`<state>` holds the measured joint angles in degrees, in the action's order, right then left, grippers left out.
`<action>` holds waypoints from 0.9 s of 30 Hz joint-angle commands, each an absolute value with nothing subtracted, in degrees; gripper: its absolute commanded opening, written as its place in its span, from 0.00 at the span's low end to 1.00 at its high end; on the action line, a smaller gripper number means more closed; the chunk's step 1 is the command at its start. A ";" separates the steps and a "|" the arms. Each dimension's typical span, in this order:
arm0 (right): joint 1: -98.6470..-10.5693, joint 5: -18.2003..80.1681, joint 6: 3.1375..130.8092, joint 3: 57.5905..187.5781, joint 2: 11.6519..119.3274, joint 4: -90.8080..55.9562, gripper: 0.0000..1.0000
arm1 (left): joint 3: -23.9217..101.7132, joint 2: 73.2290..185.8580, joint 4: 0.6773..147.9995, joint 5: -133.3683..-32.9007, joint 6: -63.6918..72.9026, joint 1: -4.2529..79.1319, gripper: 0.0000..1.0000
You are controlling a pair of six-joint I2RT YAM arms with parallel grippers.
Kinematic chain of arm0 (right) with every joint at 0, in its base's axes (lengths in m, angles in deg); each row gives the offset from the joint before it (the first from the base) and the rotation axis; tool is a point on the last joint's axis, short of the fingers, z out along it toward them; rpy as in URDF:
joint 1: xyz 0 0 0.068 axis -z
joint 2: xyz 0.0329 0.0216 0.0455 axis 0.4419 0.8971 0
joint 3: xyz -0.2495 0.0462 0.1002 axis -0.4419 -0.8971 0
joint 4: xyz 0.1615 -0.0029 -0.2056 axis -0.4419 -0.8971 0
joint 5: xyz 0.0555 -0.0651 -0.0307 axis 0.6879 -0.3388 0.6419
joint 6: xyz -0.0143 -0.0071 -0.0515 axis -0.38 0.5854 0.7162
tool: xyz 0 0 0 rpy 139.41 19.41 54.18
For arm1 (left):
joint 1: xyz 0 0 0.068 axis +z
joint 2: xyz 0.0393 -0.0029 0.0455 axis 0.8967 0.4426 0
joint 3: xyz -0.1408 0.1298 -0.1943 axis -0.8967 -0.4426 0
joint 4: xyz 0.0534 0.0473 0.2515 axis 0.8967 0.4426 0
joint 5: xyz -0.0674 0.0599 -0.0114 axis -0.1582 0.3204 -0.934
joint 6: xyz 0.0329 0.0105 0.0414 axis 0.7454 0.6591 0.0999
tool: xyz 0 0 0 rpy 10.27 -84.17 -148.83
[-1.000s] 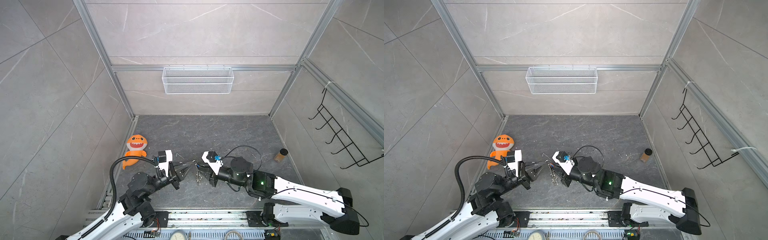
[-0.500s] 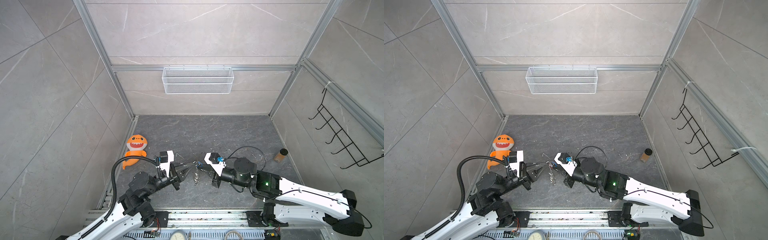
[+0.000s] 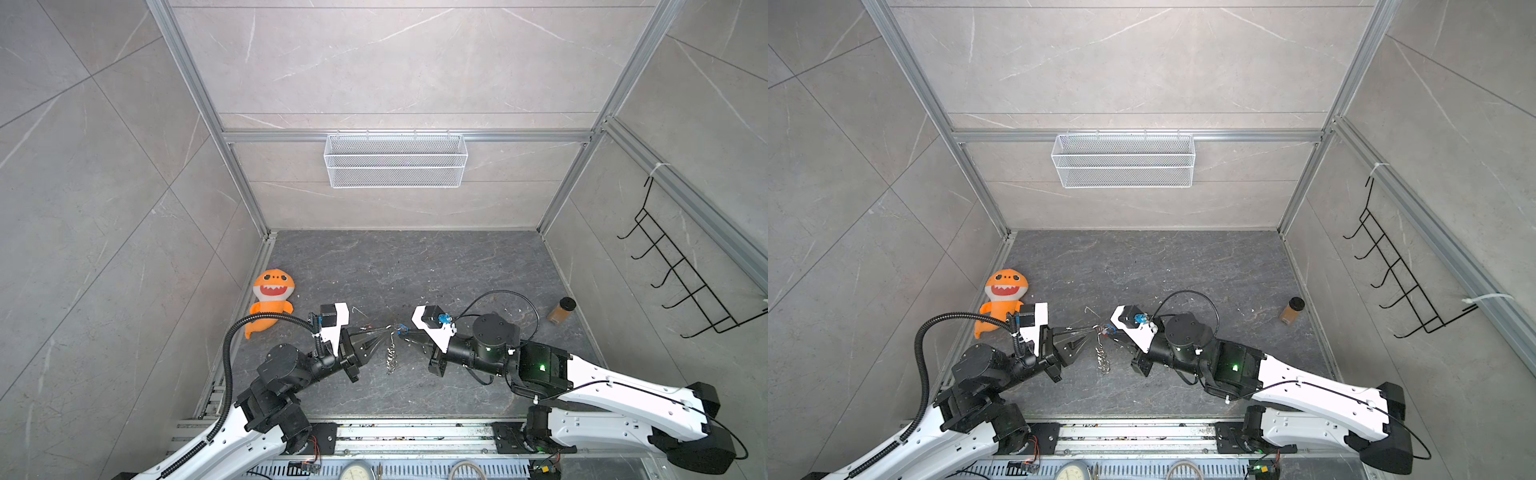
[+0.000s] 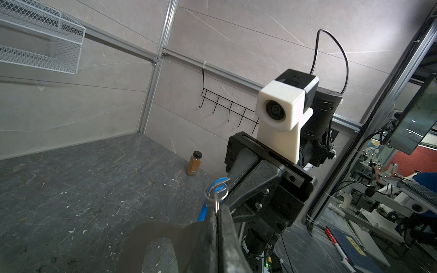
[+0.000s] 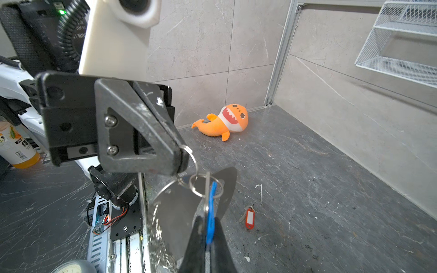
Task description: Remove the keys from the keyring
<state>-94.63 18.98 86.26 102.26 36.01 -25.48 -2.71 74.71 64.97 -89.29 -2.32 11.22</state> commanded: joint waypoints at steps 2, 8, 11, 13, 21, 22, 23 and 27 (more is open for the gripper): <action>-94.95 18.98 87.20 104.62 35.32 -27.49 0.00 | -1.45 74.08 62.44 -92.40 -0.45 10.99 0.00; -94.87 20.13 87.11 104.36 35.39 -27.68 0.00 | -1.74 73.77 59.82 -97.04 -0.72 10.99 0.00; -94.81 20.89 87.17 104.52 35.43 -28.00 0.00 | -1.39 74.07 59.05 -99.80 -0.89 10.99 0.00; -94.85 21.36 87.37 104.74 35.39 -28.38 0.00 | -1.11 74.29 58.88 -101.18 -1.02 10.99 0.00; -94.69 23.72 87.82 105.80 35.48 -30.23 0.00 | -0.67 75.13 56.88 -104.69 -2.18 10.95 0.00; -94.61 23.95 87.82 105.86 35.56 -30.31 0.00 | -0.66 75.16 56.45 -104.83 -2.41 10.99 0.00; -94.56 24.22 87.77 105.88 35.65 -30.39 0.00 | -0.72 75.17 55.92 -105.19 -2.69 10.96 0.00; -94.52 24.70 87.76 106.06 36.07 -30.57 0.00 | -0.72 74.98 54.86 -105.66 -3.34 10.99 0.00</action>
<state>-94.89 25.14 87.33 104.09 35.97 -29.76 -2.71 75.48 60.93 -101.18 -2.45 11.26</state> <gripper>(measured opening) 0.055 0.052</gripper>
